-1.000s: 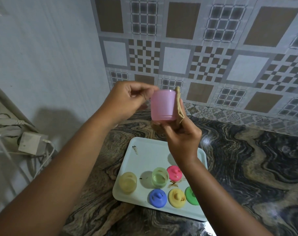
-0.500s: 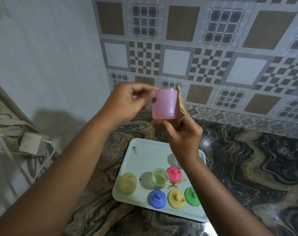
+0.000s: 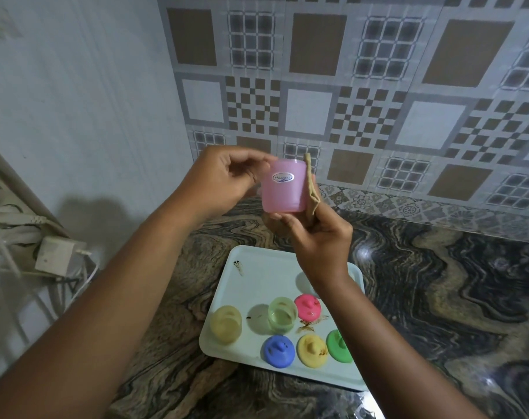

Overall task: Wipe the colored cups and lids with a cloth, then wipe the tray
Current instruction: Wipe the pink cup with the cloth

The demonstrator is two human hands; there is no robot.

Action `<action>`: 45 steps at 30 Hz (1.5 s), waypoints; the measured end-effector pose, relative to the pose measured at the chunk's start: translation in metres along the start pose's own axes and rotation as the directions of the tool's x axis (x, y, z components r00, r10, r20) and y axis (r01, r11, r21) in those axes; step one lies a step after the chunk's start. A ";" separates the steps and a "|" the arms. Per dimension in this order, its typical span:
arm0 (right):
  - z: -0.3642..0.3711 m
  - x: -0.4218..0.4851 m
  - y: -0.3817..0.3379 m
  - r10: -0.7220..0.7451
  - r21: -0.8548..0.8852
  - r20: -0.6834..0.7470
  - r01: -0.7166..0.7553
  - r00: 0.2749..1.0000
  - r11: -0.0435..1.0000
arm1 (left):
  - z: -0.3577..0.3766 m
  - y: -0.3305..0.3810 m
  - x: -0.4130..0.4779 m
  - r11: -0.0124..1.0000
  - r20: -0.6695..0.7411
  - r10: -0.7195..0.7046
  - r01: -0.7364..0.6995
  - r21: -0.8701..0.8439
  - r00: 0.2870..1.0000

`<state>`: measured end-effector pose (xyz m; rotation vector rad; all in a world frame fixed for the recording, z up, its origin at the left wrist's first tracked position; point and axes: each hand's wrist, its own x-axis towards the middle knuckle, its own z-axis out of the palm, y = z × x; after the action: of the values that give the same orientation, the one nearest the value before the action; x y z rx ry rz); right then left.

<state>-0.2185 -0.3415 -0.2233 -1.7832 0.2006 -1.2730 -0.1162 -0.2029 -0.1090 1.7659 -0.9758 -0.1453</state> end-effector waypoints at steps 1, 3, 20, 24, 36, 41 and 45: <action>0.000 0.000 0.000 0.004 -0.005 0.007 -0.004 1.000 1.000 | 0.000 -0.001 0.000 1.000 -0.002 -0.005 0.005 0.005 1.000; 0.001 -0.001 -0.004 -0.050 -0.020 0.008 0.051 0.999 0.999 | 0.001 0.000 0.002 1.000 -0.014 -0.011 0.011 0.017 1.000; 0.000 0.006 0.003 -0.275 -0.076 0.199 0.295 0.940 0.952 | 0.011 -0.005 -0.007 0.959 -0.188 0.146 -0.092 0.269 0.971; 0.011 -0.002 0.021 -0.268 -0.084 0.271 0.300 0.924 0.950 | 0.008 -0.029 -0.008 0.965 -0.234 0.095 -0.032 0.261 0.968; 0.075 -0.040 0.112 -0.075 -0.275 0.539 0.260 0.839 0.926 | -0.006 -0.158 -0.038 0.889 -0.356 -0.198 0.320 0.327 0.913; 0.115 -0.036 0.141 -0.025 -0.334 0.647 0.313 0.762 0.889 | -0.008 -0.210 -0.042 0.825 -0.374 -0.308 0.441 0.352 0.875; 0.141 -0.038 0.164 0.079 -0.388 0.678 0.263 0.731 0.883 | -0.002 -0.244 -0.045 0.790 -0.369 -0.372 0.499 0.355 0.852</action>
<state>-0.0631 -0.3327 -0.3781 -2.5946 -0.0185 -0.5629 -0.0136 -0.1464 -0.3276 2.3449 -0.3815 0.0410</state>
